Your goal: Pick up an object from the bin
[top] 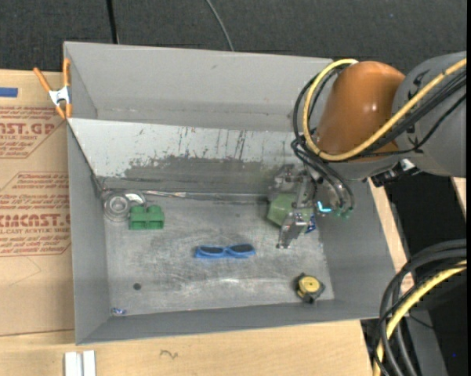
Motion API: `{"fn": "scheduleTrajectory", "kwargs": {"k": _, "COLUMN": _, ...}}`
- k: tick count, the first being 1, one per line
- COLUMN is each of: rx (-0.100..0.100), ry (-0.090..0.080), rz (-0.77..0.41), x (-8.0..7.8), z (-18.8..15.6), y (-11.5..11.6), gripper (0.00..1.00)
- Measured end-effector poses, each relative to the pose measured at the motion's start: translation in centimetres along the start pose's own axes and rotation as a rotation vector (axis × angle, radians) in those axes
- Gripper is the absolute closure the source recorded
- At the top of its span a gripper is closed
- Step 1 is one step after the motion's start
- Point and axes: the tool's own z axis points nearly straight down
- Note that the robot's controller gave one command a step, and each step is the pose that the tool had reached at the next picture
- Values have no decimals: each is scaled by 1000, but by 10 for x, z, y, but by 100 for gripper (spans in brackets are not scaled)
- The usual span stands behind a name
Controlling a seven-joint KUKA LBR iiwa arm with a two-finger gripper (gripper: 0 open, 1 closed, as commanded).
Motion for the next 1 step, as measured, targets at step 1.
{"fn": "scheduleTrajectory", "kwargs": {"k": 1, "rx": -2, "ry": -24, "rz": -33, "x": -1, "z": 57, "y": -61, "gripper": 0}}
